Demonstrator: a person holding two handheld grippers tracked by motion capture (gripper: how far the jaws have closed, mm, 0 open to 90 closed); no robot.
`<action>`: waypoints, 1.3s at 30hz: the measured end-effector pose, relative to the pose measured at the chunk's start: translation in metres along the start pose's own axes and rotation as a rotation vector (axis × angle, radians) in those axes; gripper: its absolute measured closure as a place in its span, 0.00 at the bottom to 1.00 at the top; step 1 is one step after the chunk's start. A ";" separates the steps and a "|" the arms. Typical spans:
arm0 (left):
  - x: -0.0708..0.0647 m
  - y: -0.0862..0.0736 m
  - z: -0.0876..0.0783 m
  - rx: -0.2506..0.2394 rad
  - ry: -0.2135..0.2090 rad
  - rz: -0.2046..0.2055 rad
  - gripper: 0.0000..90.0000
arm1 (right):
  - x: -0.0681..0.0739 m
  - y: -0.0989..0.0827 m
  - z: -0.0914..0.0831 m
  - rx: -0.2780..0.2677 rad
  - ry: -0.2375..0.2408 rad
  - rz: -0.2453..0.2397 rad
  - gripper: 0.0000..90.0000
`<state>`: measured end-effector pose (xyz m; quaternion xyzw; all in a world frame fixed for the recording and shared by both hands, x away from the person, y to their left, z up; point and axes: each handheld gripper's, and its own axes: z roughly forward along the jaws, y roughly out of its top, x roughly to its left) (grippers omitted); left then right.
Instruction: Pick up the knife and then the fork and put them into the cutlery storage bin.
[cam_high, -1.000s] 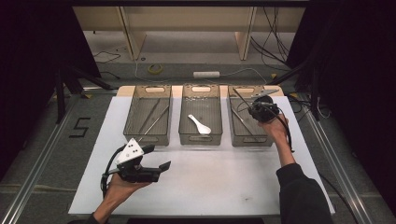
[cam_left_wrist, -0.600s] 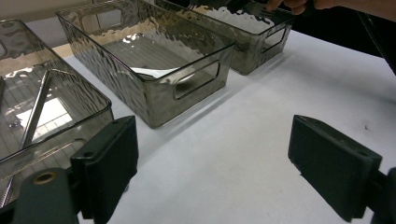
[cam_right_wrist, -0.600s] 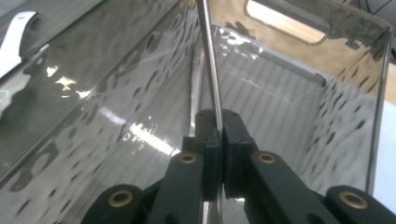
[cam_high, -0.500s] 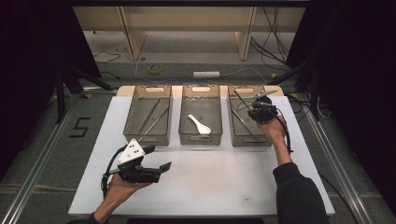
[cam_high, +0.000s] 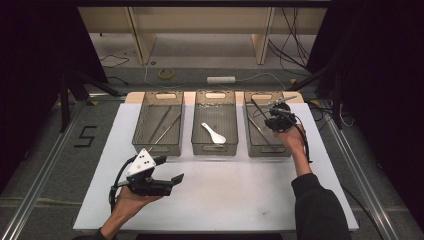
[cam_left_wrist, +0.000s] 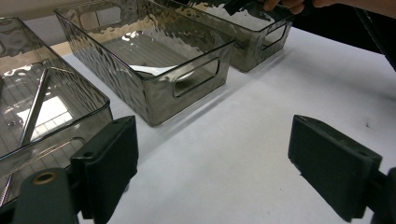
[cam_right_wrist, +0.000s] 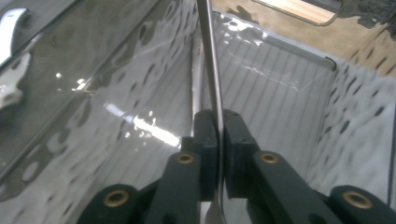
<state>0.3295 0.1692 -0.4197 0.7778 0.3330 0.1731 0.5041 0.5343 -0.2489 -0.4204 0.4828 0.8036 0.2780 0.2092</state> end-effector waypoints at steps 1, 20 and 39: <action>0.000 0.000 0.000 0.000 -0.001 -0.001 0.17 | 0.000 0.001 -0.001 -0.003 0.009 0.009 0.89; 0.001 0.000 -0.001 -0.010 0.001 -0.021 0.17 | 0.022 0.000 -0.045 -0.152 0.145 0.029 0.47; 0.003 0.000 -0.001 -0.010 -0.001 -0.028 0.17 | 0.068 -0.037 -0.078 -0.294 0.303 0.017 0.32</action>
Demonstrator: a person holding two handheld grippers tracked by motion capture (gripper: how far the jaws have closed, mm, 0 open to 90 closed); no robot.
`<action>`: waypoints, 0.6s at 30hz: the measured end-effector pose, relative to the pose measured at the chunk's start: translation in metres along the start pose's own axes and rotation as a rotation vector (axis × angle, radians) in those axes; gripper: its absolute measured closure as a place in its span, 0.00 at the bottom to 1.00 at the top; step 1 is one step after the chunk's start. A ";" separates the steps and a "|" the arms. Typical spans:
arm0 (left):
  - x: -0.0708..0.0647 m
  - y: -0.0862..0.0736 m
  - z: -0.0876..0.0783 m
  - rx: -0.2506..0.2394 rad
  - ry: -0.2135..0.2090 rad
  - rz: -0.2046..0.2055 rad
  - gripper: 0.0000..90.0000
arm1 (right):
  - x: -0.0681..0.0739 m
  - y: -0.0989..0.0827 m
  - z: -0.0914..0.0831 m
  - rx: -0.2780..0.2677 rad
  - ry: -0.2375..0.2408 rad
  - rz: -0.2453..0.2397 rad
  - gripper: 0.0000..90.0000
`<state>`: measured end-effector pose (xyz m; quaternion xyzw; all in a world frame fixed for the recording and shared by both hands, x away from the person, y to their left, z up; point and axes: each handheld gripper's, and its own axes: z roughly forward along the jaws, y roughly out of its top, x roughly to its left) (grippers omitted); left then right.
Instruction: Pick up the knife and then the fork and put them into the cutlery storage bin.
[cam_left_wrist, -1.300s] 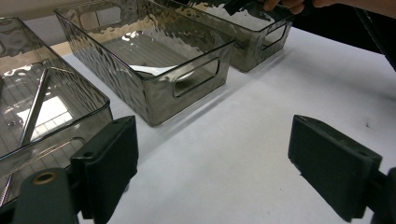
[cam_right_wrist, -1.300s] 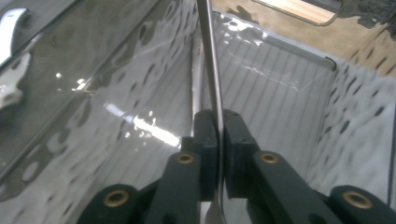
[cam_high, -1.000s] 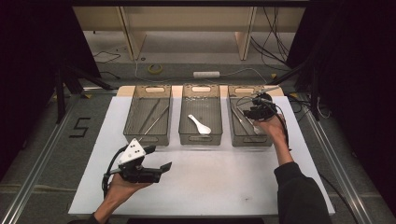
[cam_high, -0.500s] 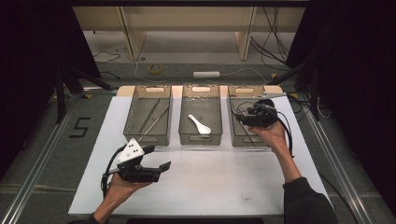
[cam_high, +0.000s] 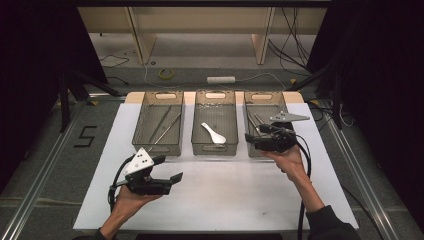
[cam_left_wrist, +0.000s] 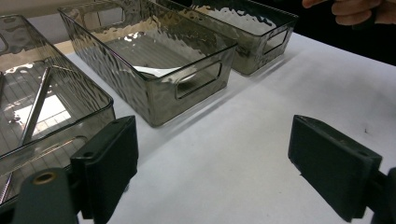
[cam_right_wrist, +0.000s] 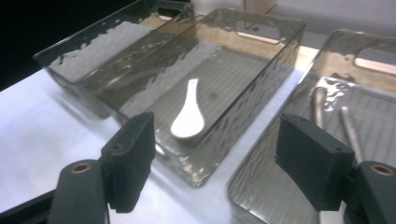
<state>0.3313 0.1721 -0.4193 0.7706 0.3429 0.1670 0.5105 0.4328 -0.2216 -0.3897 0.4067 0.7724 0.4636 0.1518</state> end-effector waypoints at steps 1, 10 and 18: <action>0.000 0.000 0.000 0.002 0.000 0.000 0.17 | 0.002 -0.002 0.000 0.000 0.005 -0.003 0.33; 0.002 0.001 0.001 -0.003 -0.007 -0.021 0.17 | 0.021 -0.019 -0.008 -0.041 0.044 -0.022 0.30; 0.001 0.001 0.001 0.002 -0.012 -0.012 0.17 | 0.035 -0.032 -0.017 -0.071 0.070 -0.042 0.27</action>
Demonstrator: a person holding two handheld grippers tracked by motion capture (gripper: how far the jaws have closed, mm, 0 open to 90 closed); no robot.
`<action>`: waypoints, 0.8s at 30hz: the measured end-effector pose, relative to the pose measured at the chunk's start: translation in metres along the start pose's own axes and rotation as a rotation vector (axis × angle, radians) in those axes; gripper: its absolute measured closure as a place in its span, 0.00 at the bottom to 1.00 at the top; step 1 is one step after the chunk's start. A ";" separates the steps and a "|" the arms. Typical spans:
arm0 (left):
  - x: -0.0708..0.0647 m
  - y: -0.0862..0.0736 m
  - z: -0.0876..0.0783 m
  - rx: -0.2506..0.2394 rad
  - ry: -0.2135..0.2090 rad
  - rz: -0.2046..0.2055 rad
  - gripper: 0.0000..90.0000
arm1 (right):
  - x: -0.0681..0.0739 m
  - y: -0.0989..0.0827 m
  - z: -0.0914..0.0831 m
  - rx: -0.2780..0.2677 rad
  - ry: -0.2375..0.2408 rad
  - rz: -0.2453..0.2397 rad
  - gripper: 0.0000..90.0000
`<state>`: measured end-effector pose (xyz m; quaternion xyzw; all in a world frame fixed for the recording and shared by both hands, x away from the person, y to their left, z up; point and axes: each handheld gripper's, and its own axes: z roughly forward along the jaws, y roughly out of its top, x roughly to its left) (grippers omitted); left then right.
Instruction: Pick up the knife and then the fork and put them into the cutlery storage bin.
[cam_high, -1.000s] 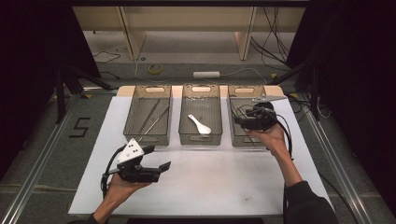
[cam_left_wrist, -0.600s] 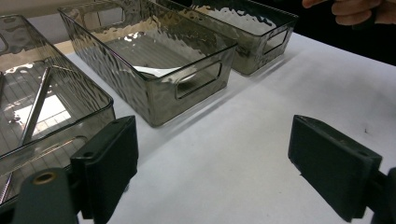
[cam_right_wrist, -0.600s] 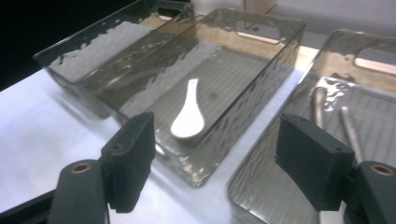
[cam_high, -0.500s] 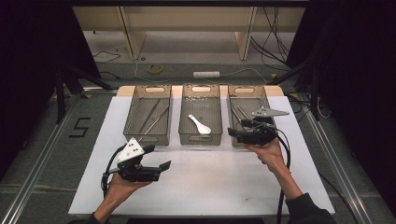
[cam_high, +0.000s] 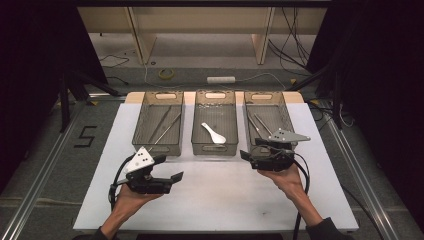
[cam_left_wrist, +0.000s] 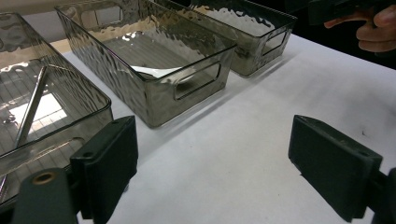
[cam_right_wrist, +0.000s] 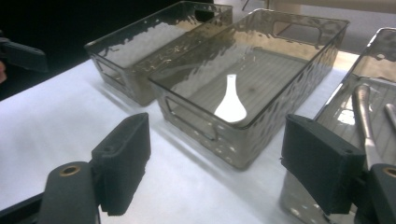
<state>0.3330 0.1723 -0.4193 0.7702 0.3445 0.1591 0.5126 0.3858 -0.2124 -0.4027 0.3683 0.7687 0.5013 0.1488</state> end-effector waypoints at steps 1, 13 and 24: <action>0.000 0.000 -0.001 0.000 0.001 0.000 0.17 | 0.001 -0.001 -0.001 -0.003 0.005 -0.002 0.27; 0.001 -0.001 -0.004 -0.007 -0.005 -0.014 0.17 | 0.012 -0.021 -0.019 -0.049 0.028 -0.004 0.27; 0.002 -0.001 -0.004 -0.015 -0.015 -0.037 0.17 | 0.018 -0.036 -0.028 -0.040 0.045 -0.005 0.25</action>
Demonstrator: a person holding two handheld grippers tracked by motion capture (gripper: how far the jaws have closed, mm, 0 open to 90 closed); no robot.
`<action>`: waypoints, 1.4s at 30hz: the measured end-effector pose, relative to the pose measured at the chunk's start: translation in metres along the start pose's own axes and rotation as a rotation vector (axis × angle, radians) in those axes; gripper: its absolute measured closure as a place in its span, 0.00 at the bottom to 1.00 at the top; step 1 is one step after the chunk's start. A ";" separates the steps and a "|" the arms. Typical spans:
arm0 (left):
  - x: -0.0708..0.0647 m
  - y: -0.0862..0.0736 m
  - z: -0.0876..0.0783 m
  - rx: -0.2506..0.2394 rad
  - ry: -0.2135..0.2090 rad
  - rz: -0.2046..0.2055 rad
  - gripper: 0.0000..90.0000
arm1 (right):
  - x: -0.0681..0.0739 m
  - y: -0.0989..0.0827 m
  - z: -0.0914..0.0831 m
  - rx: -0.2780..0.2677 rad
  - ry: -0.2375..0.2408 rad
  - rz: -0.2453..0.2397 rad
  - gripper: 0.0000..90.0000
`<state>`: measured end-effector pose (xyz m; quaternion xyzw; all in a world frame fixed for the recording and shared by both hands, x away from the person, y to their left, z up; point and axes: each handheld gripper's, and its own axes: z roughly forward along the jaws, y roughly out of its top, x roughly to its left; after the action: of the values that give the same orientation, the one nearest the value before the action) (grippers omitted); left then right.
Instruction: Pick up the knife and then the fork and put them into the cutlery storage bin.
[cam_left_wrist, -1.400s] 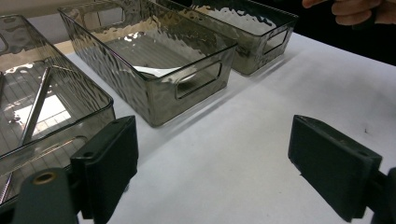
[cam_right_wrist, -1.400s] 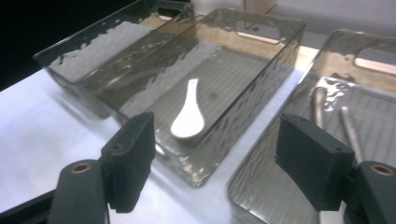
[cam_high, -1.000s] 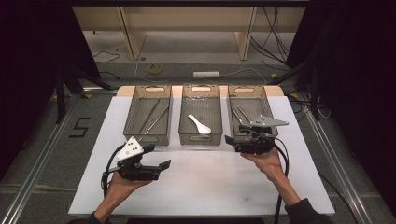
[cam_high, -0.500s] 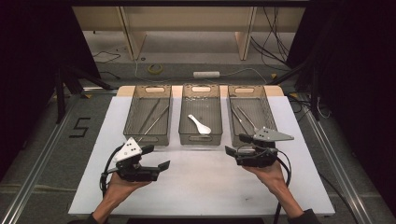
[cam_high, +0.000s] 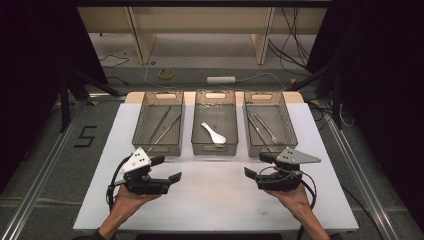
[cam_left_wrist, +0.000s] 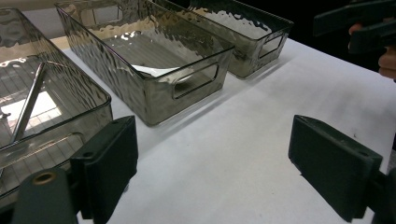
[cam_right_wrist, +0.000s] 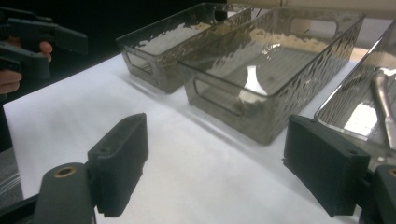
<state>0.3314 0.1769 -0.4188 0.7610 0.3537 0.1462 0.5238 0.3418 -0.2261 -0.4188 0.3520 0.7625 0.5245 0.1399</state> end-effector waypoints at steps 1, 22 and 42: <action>0.000 0.000 0.000 0.000 0.000 0.001 0.17 | 0.001 -0.001 0.000 0.005 0.003 0.002 0.25; -0.002 -0.001 -0.001 0.010 -0.016 0.001 0.17 | 0.002 -0.020 -0.011 0.030 -0.025 0.016 0.24; -0.002 -0.002 0.000 0.014 -0.020 0.004 0.17 | 0.003 -0.024 -0.011 0.040 -0.032 0.018 0.24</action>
<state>0.3291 0.1759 -0.4201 0.7668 0.3482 0.1371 0.5216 0.3243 -0.2369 -0.4352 0.3701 0.7671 0.5049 0.1402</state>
